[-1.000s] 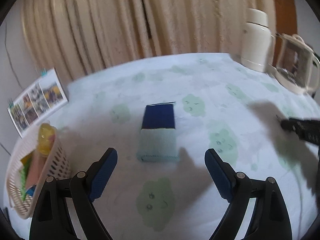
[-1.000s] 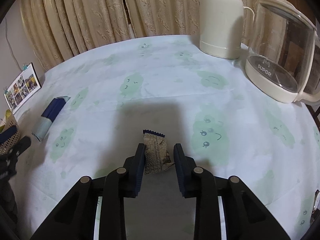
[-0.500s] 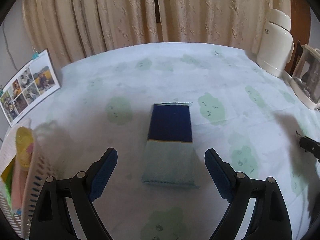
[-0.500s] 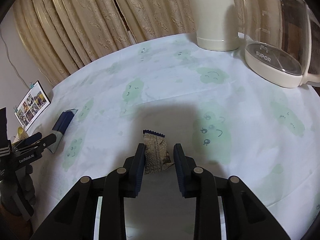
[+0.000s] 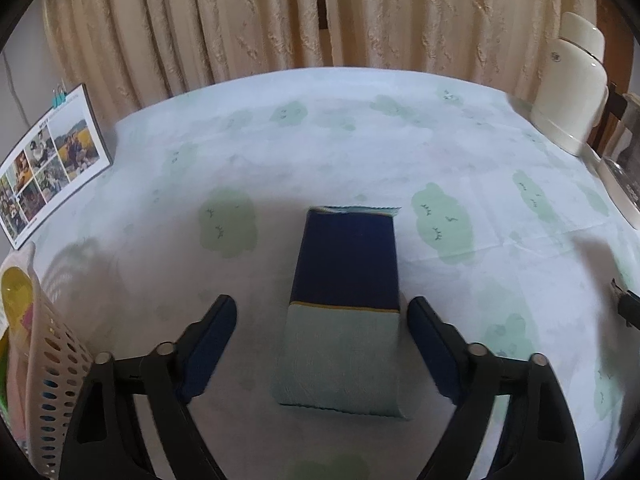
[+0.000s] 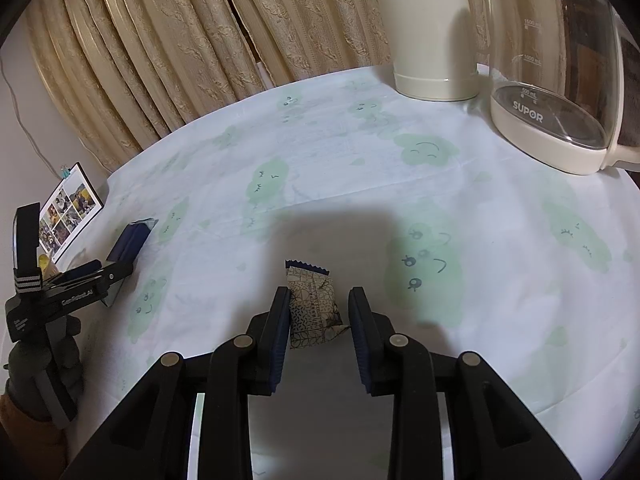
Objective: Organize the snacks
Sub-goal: 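Grasp the blue-and-white box with the left gripper while the right gripper grasps the silver packet, then carry the blue-and-white box into the pink basket and open the left gripper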
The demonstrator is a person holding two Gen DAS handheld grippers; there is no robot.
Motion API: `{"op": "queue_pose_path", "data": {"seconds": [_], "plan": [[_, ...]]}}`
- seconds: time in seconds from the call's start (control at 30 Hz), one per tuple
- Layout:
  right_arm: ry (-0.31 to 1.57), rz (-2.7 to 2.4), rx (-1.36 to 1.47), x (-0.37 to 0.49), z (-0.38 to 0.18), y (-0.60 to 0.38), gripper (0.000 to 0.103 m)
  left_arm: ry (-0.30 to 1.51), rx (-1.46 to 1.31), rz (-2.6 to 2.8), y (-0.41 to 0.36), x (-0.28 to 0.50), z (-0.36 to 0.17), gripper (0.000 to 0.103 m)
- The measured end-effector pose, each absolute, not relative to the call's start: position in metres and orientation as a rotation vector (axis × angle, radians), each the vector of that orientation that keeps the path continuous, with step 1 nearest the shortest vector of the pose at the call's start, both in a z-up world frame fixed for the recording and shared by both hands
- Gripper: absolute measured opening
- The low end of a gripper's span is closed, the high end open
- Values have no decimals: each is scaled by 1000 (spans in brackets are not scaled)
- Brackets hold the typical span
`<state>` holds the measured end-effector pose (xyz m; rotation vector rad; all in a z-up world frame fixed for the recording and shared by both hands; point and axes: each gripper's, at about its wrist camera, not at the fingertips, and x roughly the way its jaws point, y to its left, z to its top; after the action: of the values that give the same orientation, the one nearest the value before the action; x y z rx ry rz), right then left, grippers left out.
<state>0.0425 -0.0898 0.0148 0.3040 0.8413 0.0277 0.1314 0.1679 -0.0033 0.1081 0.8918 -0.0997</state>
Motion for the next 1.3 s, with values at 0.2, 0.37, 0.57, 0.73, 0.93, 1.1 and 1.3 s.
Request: {"op": "queue_pose_path", "data": {"seconds": [0.2,0.37,0.57,0.73,0.93,1.1,1.3], "plan": [[841,27,305,43,15,-90,28,889,83,-138,168,131,-3,58],[841,28,305,42,15,-91,28,877,96,-145,164,128,-3,52],[841,28,306,42,15,-91,28,867,93,-127,162,125,-1,51],[839,29,308,42,15,-91,28,837,105,-106,164,120,4,51],[811,38,315,38,19,-91,28,795,124,-84,164,114,13,51],[794,57,322,38,21,-90,28,766,115,-78,167,108,21,51],[793,56,326,38,20,-90,28,747,98,-79,168,101,28,51]]}}
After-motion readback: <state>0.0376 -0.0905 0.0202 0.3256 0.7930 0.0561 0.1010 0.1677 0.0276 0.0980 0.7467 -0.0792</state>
